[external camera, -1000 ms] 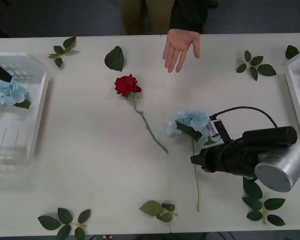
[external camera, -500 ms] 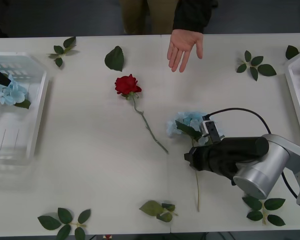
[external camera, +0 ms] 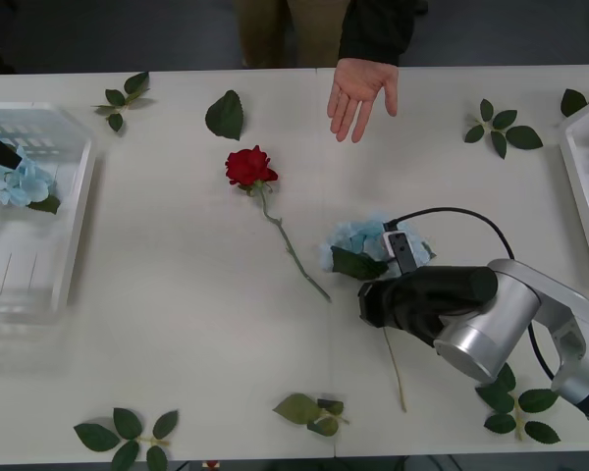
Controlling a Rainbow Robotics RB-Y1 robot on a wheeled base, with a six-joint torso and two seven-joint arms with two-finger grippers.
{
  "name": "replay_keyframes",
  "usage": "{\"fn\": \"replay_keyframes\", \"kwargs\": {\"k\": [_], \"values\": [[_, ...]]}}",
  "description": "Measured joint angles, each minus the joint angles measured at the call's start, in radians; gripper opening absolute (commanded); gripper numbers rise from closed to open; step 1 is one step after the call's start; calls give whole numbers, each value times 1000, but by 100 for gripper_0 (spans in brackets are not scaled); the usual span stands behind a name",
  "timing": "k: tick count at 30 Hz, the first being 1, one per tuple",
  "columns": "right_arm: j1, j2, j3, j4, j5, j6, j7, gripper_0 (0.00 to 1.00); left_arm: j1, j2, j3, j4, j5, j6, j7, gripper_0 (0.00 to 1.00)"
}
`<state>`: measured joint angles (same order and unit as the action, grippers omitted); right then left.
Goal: Place the red flowers into the right box and the blue flowers into the left box. If a person shows an open palm, hand one flower to the person first, then continue sorting.
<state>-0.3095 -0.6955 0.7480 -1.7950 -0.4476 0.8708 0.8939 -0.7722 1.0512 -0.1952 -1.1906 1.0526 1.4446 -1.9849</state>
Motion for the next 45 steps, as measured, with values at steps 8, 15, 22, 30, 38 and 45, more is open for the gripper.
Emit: {"fn": "replay_keyframes", "kwargs": {"k": [8,15,22,30,38,45], "values": [[-4,7,0,6,15,-7,0,0,0,0,0,0,0,0,0,100],[-9,-27,-33,-124,31,-13,0,0,0,0,0,0,0,0,0,100],[-39,-41,-153,-277,33,15,0,0,0,0,0,0,-1,0,0,100],[-158,24,-301,-309,80,24,0,0,0,-1,0,0,-5,0,0,100],[-334,145,-384,-207,196,24,0,0,0,-1,0,0,-7,-1,0,100],[-469,224,-449,-73,232,24,0,0,0,-1,0,0,-10,-1,0,100]]}}
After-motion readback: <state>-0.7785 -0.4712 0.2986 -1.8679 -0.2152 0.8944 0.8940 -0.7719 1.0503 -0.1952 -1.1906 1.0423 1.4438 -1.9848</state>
